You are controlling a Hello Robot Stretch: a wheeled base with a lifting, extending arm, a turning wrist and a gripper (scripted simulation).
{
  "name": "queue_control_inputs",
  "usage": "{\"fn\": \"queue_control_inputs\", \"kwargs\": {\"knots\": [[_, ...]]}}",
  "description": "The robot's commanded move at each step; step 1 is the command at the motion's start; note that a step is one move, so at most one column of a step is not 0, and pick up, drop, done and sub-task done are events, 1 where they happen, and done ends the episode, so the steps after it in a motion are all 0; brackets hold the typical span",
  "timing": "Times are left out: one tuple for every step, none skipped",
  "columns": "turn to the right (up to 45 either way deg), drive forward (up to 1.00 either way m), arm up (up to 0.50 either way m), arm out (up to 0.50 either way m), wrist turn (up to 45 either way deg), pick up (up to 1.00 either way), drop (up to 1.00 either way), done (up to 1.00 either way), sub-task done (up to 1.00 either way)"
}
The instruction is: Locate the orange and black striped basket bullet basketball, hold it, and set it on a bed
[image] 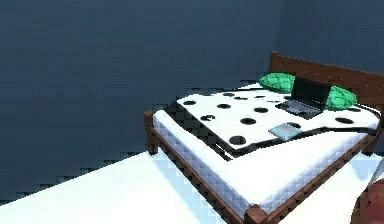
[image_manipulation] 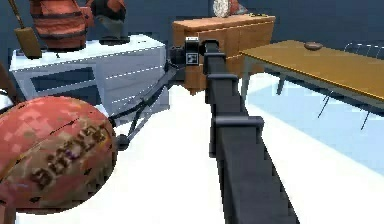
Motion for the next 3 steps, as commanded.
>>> {"fn": "queue_control_inputs", "kwargs": {"knots": [[0.0, 0.00, 0.00, -0.42, 0.0, 0.00, 0.00, 0.00, 0.00], [45.0, 0.00, 0.00, 0.00, 0.0, 0.00, 0.00, 0.00, 0.00], [45.0, 0.00, 0.00, 0.00, 0.0, 0.00, 0.00, 0.00, 0.00]]}}
